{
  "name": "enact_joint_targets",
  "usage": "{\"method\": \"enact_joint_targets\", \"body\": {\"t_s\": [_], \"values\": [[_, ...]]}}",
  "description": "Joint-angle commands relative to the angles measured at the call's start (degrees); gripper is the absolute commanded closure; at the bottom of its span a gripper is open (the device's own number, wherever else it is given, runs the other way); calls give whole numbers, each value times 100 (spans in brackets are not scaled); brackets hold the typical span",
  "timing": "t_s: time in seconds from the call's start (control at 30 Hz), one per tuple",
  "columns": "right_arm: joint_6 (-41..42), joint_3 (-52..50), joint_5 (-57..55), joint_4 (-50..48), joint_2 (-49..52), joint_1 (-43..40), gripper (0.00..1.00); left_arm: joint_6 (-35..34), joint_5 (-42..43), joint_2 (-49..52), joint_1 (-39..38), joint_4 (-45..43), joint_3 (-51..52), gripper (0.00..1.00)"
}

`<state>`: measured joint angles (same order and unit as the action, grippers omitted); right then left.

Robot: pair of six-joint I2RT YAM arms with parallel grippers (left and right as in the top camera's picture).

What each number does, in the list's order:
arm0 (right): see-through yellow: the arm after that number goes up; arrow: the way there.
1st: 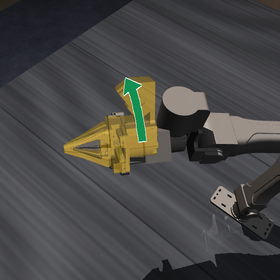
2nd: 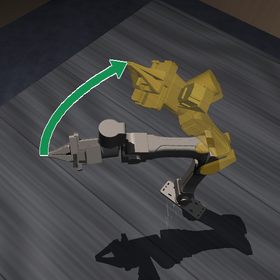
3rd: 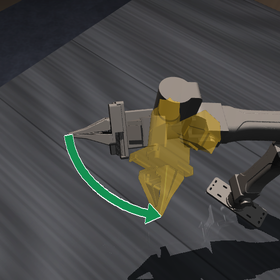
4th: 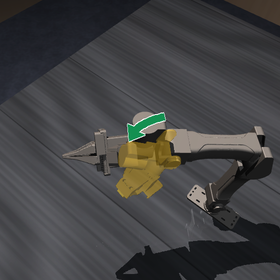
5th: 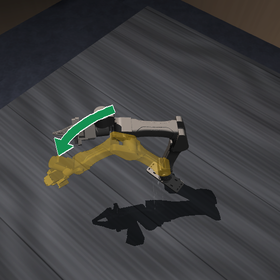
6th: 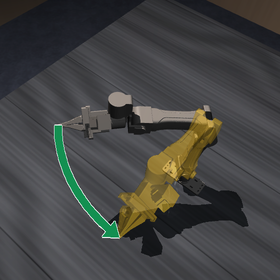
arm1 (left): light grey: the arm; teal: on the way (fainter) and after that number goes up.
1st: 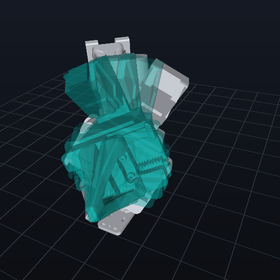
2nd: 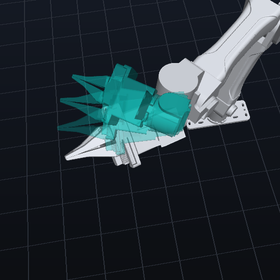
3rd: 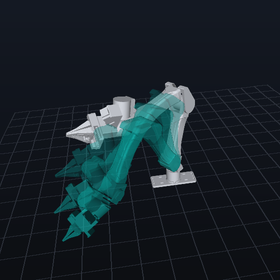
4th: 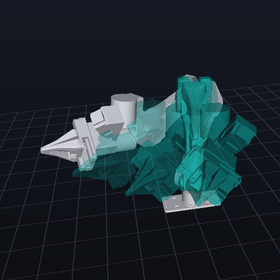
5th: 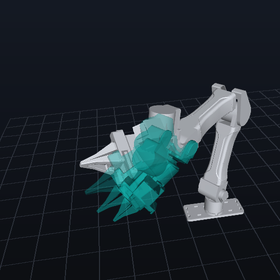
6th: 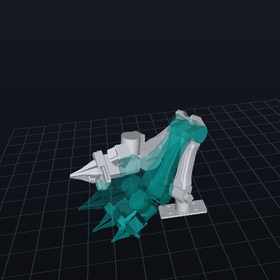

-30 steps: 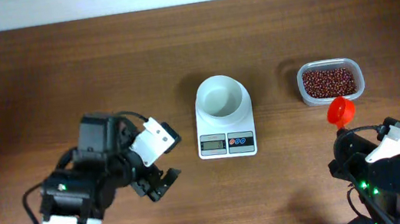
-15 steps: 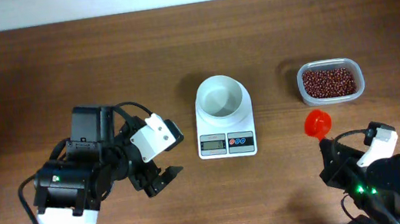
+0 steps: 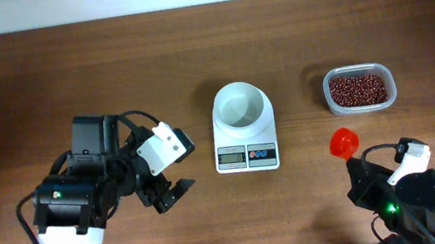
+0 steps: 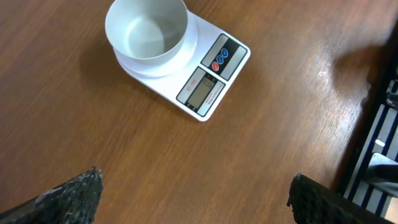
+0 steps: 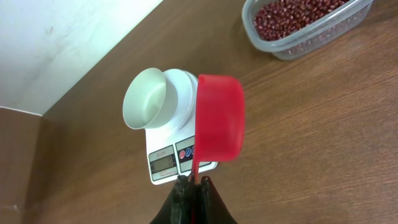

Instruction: Scoop and weigh 50g on scale

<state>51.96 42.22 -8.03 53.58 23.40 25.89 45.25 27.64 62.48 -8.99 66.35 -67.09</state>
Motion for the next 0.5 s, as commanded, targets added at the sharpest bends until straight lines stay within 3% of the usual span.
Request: {"method": "enact_joint_targets", "body": {"t_s": [0.0,0.27,0.47], "values": [[-2,83,297,-26,-17,-42,96,52,-4,20,28,20,-87,1],[-2,83,1342,-70,-17,-42,96,52,-4,20,28,22,-87,1],[-2,83,1388,-63,-17,-42,96,52,-4,20,28,20,-87,1]]}}
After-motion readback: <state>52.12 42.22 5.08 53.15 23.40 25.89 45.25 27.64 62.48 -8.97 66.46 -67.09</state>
